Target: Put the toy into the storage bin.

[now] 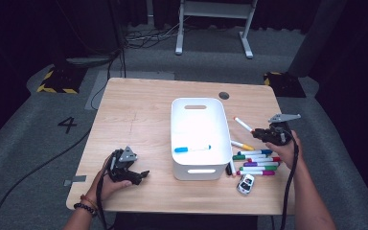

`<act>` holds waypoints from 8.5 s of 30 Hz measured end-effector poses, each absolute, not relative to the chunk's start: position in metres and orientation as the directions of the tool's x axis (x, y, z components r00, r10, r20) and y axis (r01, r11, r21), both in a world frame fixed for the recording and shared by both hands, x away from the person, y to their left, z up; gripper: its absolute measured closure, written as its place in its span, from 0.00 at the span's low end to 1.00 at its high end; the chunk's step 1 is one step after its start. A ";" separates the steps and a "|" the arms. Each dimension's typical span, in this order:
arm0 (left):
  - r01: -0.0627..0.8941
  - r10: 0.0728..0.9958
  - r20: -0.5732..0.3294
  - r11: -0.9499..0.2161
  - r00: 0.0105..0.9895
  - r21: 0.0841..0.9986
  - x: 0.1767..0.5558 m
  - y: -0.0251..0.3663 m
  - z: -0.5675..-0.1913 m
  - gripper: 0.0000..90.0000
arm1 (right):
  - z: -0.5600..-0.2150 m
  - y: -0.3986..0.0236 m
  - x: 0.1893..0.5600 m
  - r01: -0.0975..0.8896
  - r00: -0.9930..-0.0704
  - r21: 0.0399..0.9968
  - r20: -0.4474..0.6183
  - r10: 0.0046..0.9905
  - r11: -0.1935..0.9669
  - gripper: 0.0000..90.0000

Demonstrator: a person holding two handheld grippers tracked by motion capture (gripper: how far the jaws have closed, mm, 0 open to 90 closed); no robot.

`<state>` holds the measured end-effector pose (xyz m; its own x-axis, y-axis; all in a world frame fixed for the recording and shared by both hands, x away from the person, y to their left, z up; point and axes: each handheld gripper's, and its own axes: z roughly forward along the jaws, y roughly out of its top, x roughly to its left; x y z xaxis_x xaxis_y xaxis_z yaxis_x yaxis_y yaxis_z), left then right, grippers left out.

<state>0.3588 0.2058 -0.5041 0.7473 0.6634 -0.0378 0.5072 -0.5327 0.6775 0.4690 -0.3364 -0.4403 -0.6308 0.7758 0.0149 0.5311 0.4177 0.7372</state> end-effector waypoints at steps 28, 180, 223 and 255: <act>0.506 0.663 -0.036 -0.533 0.747 0.678 0.359 0.206 -0.504 0.16 | -0.358 -0.311 0.406 0.278 -0.783 0.875 -0.034 0.622 0.397 0.83; 0.506 0.663 -0.036 -0.533 0.748 0.678 0.359 0.206 -0.504 0.16 | -0.473 -0.304 0.489 0.527 -0.725 0.571 -0.085 0.683 0.630 0.83; 0.506 0.663 -0.037 -0.533 0.747 0.678 0.359 0.206 -0.504 0.16 | -0.373 -0.316 0.419 0.304 -0.781 0.838 -0.053 0.623 0.453 0.83; 0.505 0.664 -0.033 -0.533 0.747 0.679 0.359 0.206 -0.504 0.16 | -0.351 -0.209 0.384 0.125 -0.942 0.779 -0.101 0.319 0.615 0.83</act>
